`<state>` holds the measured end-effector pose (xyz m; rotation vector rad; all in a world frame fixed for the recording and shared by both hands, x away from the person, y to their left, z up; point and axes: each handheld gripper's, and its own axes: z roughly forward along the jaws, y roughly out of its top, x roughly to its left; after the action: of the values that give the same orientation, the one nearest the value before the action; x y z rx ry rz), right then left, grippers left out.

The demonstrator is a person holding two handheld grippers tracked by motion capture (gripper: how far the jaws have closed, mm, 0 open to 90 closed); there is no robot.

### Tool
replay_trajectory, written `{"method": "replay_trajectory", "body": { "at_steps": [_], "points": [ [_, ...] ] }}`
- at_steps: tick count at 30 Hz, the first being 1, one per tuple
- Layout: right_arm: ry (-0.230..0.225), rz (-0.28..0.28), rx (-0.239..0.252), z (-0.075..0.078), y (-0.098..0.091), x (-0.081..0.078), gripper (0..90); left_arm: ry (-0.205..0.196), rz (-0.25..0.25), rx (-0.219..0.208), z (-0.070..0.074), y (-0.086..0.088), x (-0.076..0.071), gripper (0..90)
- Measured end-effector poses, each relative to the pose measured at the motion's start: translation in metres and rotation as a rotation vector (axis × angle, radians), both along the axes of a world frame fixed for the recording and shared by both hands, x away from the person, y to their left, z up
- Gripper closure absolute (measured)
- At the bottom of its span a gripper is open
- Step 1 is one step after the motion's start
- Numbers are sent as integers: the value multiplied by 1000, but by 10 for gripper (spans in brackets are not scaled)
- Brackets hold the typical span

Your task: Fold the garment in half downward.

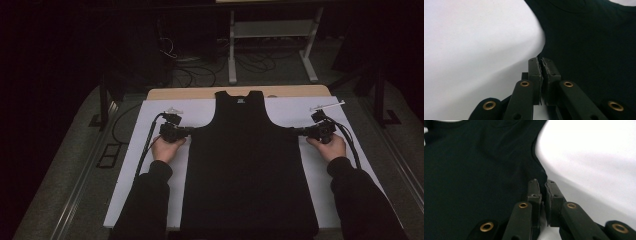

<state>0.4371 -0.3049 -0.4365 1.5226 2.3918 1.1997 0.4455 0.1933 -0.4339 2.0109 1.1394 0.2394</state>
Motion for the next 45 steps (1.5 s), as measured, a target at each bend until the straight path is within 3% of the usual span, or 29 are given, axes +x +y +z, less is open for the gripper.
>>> {"method": "replay_trajectory", "body": {
  "at_steps": [3, 12, 21, 26, 29, 45],
  "points": [
    [-2, -12, 27, 1, -3, -1, 825, 4, 0, 1, 0, 0, 0, 849],
    [-12, -14, 67, 5, -6, -7, 826, 9, 9, -75, 9, 7, -2, 849],
    [-14, -21, 112, 9, -7, -14, 825, 0, -15, -88, 13, 3, -10, 849],
    [-20, -17, 117, 11, -5, -18, 825, 11, 0, -109, 12, 10, -13, 849],
    [-17, -20, 145, 12, -5, -20, 825, 15, 2, -116, 13, 12, -14, 849],
    [-40, -19, 167, 18, -5, -34, 824, 13, -2, -146, 19, 14, -28, 849]
  ]
}}
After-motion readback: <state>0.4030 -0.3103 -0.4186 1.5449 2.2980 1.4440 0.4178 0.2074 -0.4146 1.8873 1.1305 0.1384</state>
